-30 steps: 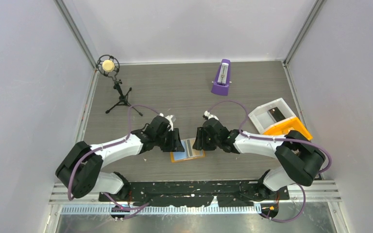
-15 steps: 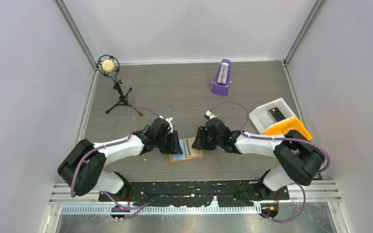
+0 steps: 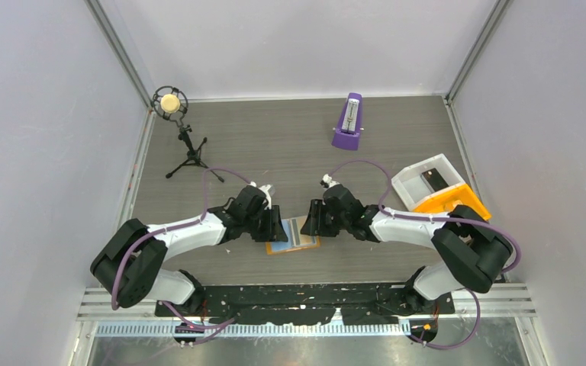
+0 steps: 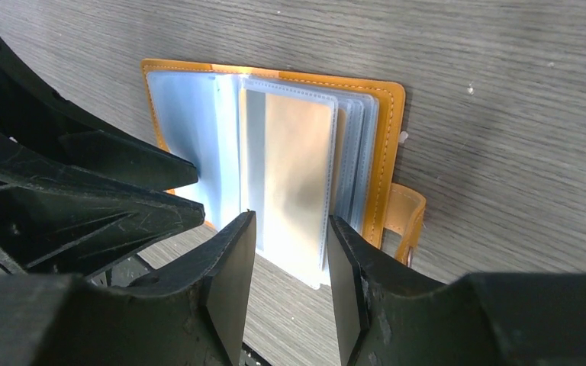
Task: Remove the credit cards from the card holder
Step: Remove the credit card from the card holder.
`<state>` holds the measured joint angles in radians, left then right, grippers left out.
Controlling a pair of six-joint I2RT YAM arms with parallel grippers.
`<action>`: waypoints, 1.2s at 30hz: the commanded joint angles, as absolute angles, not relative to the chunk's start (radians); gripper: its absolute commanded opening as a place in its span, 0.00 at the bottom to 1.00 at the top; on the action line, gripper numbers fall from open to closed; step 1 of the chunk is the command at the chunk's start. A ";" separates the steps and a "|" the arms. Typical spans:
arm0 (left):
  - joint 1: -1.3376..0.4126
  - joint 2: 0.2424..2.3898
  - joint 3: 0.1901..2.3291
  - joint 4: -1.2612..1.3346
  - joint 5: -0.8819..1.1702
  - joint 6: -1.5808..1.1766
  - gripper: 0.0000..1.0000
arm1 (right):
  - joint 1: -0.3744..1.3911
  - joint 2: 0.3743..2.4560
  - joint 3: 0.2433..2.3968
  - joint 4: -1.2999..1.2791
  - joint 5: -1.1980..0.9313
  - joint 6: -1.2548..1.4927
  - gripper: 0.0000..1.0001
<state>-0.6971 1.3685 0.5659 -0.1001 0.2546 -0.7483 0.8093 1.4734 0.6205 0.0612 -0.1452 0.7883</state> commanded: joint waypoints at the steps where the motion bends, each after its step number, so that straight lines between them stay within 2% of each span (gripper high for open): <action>1: -0.695 1.382 0.542 -0.085 0.230 -0.731 0.39 | 0.808 1.419 0.640 0.063 -0.161 0.776 0.47; 18: -0.695 1.340 0.541 -0.099 0.250 -0.742 0.39 | 0.810 1.407 0.651 0.097 -0.220 0.781 0.46; 28: -0.685 1.143 0.638 -0.367 0.130 -0.795 0.44 | 0.818 1.406 0.656 0.114 -0.238 0.795 0.45; 36: -0.557 1.063 0.638 -0.458 0.158 -0.774 0.45 | 0.856 1.439 0.718 0.112 -0.236 0.803 0.45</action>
